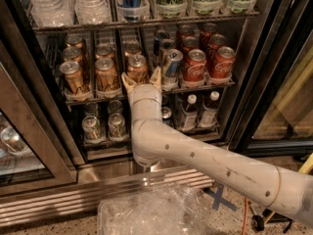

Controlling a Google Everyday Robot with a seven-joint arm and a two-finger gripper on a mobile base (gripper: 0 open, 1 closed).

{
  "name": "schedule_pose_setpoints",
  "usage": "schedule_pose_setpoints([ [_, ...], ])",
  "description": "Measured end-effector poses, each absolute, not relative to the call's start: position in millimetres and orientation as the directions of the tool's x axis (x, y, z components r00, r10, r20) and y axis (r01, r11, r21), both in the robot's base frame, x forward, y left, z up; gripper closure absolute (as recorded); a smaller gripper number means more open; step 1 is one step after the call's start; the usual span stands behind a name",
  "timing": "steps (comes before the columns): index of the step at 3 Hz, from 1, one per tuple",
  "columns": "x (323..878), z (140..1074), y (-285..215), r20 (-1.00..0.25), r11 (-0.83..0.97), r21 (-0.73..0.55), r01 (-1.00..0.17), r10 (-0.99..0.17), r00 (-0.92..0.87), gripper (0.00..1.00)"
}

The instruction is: Pick orange can from middle shelf of fridge

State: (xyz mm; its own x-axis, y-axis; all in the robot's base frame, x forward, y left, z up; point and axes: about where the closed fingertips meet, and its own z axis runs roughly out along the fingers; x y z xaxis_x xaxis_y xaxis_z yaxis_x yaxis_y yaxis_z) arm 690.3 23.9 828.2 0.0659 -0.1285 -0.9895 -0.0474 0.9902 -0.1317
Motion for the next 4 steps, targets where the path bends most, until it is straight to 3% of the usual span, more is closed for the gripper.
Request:
schedule_pose_setpoints([
  [1, 696.9, 823.9, 24.7, -0.991, 0.991, -0.127, -0.049, -0.124, 0.054, 0.41],
  [4, 696.9, 826.6, 26.3, -0.991, 0.991, -0.127, -0.049, -0.124, 0.054, 1.0],
])
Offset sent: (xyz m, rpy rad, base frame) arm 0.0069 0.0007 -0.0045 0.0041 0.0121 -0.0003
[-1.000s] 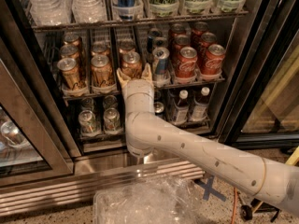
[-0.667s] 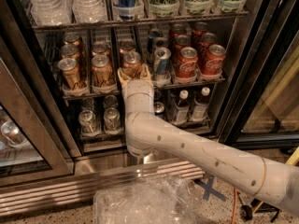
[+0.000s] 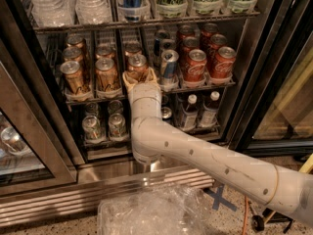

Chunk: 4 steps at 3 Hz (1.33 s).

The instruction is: Pick orange can from middle shelf of fridge

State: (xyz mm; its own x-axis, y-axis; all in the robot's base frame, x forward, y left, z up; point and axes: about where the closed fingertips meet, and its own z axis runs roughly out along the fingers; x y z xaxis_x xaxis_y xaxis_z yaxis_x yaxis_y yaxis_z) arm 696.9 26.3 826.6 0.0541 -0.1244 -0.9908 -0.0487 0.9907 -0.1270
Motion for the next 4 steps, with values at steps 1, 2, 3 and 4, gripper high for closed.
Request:
schedule_pose_setpoints([
  [1, 686.8, 845.8, 22.4, -0.99, 0.991, -0.119, -0.056, -0.114, 0.088, 1.0],
  [2, 681.2, 853.2, 23.5, -0.99, 0.991, -0.112, -0.07, -0.105, 0.097, 1.0],
  [3, 671.7, 859.5, 25.2, -0.992, 0.989, -0.095, -0.117, -0.084, 0.094, 1.0],
  [4, 656.2, 869.7, 28.6, -0.994, 0.98, -0.074, -0.187, -0.058, 0.091, 1.0],
])
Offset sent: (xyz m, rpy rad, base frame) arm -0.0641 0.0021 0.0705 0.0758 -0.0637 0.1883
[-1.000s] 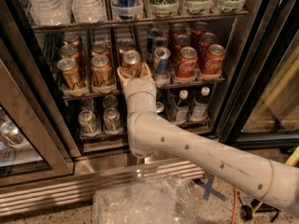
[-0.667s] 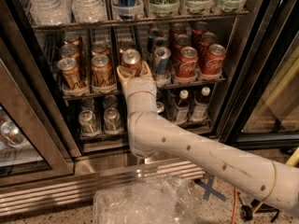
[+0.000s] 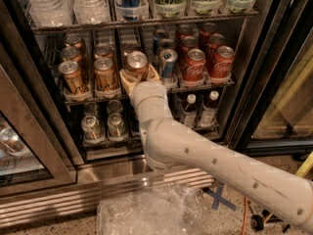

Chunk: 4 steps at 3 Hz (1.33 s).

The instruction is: Pick orange can from middle shelf of fridge

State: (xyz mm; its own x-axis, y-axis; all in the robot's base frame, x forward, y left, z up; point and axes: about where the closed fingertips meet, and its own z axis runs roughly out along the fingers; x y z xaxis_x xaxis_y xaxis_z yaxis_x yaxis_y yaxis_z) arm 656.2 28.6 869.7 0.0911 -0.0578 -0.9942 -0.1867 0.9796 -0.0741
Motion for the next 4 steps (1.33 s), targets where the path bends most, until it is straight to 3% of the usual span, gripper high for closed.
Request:
schedule_pose_setpoints([
  [2, 608.8, 903.8, 13.9, -0.998, 0.919, 0.005, -0.394, 0.032, 0.06, 1.0],
  [4, 585.7, 888.5, 1.4, -1.0, 0.831, 0.024, -0.556, 0.025, -0.006, 1.0],
])
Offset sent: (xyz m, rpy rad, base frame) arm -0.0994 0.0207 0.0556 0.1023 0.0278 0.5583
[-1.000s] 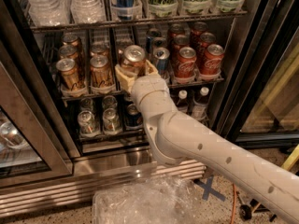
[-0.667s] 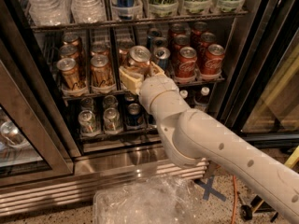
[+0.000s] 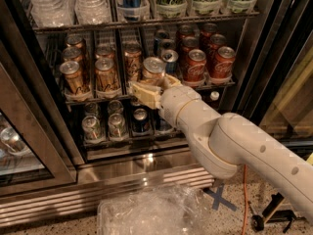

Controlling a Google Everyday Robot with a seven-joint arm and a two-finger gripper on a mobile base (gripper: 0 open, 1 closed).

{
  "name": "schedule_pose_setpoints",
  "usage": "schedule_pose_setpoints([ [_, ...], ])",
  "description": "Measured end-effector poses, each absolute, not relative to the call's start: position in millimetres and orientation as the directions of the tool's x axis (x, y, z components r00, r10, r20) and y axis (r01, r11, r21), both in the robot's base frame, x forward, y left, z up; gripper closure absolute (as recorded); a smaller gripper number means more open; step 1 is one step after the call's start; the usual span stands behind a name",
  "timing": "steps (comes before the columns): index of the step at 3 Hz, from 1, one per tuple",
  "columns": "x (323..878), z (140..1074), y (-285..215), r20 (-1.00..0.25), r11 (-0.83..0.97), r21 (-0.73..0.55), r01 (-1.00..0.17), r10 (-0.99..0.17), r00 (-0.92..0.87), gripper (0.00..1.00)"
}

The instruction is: Pick orange can from middle shelf of fridge

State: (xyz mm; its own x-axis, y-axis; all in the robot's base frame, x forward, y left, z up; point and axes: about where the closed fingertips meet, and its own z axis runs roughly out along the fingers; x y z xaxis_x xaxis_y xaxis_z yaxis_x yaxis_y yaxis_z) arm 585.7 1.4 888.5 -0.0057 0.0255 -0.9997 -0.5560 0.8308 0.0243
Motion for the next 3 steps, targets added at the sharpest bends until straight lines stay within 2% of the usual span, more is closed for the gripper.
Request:
schedule_pose_setpoints([
  [2, 558.5, 909.5, 0.2, -0.987, 0.68, 0.076, -0.73, 0.153, 0.039, 1.0],
  [3, 542.0, 919.0, 14.4, -0.983, 0.619, 0.062, -0.783, 0.173, 0.059, 1.0],
])
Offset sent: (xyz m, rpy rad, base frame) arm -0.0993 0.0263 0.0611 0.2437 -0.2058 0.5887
